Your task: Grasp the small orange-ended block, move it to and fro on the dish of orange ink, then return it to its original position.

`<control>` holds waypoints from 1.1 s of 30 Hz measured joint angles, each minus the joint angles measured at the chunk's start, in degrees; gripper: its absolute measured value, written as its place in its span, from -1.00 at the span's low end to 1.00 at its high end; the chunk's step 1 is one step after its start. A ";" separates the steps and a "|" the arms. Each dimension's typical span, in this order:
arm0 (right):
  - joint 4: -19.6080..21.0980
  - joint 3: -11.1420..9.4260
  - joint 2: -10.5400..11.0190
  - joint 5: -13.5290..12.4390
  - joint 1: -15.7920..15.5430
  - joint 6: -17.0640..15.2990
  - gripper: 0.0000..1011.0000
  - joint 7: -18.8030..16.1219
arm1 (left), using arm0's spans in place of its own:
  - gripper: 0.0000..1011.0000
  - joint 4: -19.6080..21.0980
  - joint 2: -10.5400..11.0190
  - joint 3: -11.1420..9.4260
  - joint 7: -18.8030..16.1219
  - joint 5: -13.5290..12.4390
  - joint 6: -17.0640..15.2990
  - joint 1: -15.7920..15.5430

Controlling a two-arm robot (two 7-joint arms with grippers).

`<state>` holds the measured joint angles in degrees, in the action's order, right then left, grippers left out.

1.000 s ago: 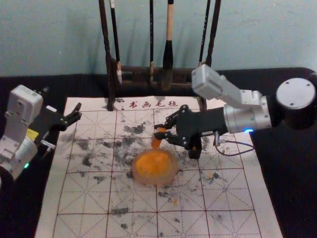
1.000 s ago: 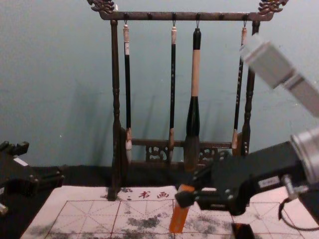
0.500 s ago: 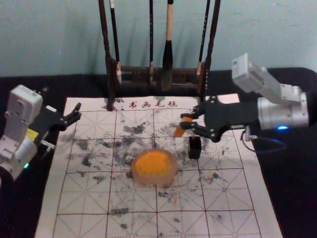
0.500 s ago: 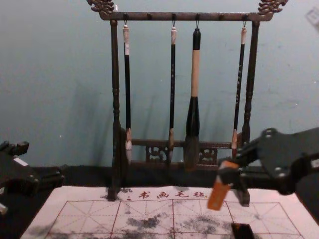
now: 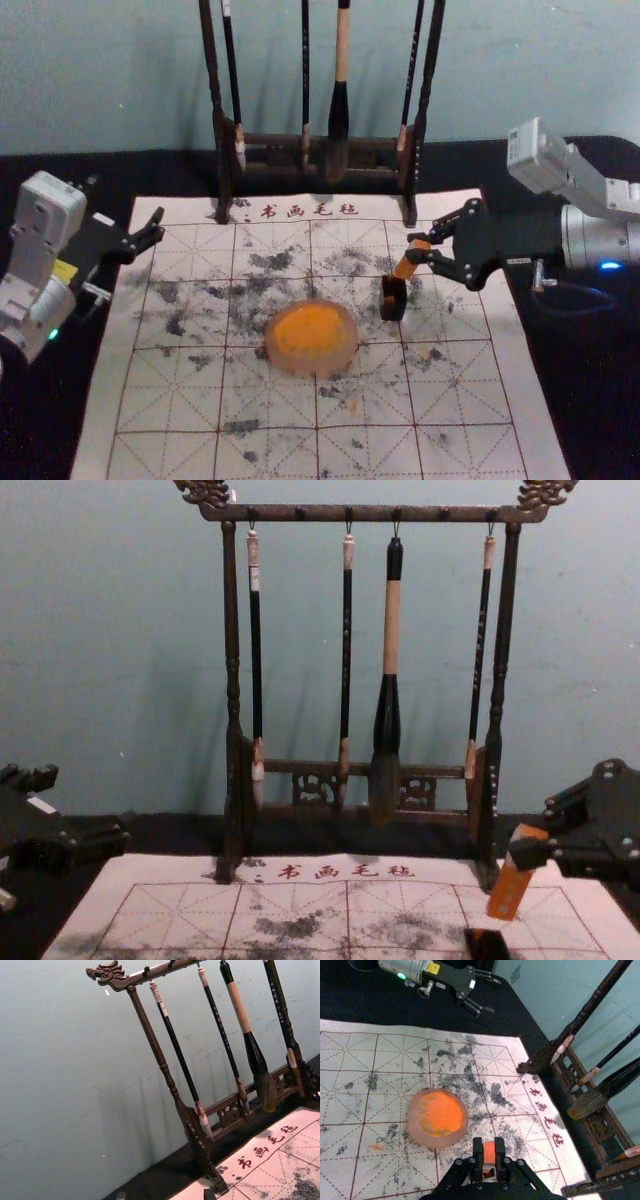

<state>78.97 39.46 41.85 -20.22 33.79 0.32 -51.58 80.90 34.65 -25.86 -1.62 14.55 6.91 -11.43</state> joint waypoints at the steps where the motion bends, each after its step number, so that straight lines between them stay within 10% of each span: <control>1: -0.18 0.00 -0.09 0.05 -0.01 0.01 -0.73 -0.01 | 0.98 0.00 0.00 0.00 0.00 0.00 0.00 0.00; 33: -4.52 1.21 -3.51 2.84 1.06 0.29 -0.73 -0.62 | 0.98 0.00 0.00 0.00 0.00 0.00 0.00 0.00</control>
<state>74.45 40.67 38.34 -17.38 34.85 0.61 -52.20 80.90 34.65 -25.86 -1.62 14.55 6.91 -11.43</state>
